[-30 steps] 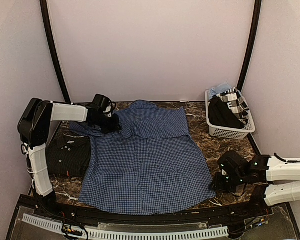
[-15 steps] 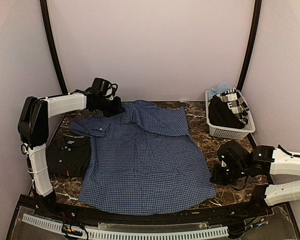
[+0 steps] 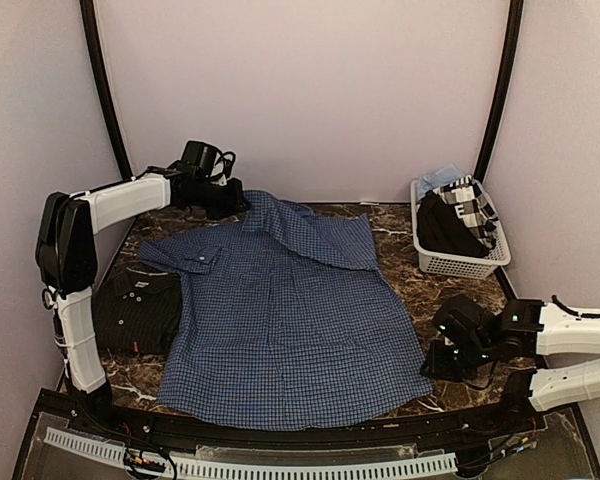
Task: Fold and stack the long sleeve shirts
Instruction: Fold the flattened shirt at the center of the board.
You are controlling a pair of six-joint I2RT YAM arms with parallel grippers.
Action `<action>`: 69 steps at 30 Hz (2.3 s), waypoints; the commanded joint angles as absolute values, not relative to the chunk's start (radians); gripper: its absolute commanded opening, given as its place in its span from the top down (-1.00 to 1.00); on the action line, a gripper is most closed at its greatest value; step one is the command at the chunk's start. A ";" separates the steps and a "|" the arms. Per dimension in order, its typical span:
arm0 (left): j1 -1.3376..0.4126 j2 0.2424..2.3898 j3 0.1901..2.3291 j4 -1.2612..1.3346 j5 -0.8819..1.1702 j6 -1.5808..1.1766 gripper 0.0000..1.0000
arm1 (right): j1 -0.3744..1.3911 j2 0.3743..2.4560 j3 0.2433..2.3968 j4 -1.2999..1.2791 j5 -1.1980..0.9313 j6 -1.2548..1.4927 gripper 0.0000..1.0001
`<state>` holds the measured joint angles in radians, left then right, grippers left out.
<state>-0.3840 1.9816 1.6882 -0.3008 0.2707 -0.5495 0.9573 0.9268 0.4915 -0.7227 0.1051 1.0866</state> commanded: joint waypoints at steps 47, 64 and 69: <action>-0.166 2.023 1.982 -0.509 0.214 -0.405 1.00 | 1.153 1.729 1.031 -0.194 -0.273 0.790 1.00; -0.155 1.949 1.959 -0.522 0.175 -0.405 1.00 | 1.164 1.726 0.992 -0.136 -0.317 0.807 1.00; -0.155 1.878 1.893 -0.484 0.165 -0.406 1.00 | 1.171 1.729 0.966 -0.118 -0.331 0.817 1.00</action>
<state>-0.1608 1.9995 1.9350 -0.5064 0.1825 -0.4198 1.1545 1.7401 0.9958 -0.1650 -0.3038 0.8051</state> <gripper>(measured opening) 0.009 0.003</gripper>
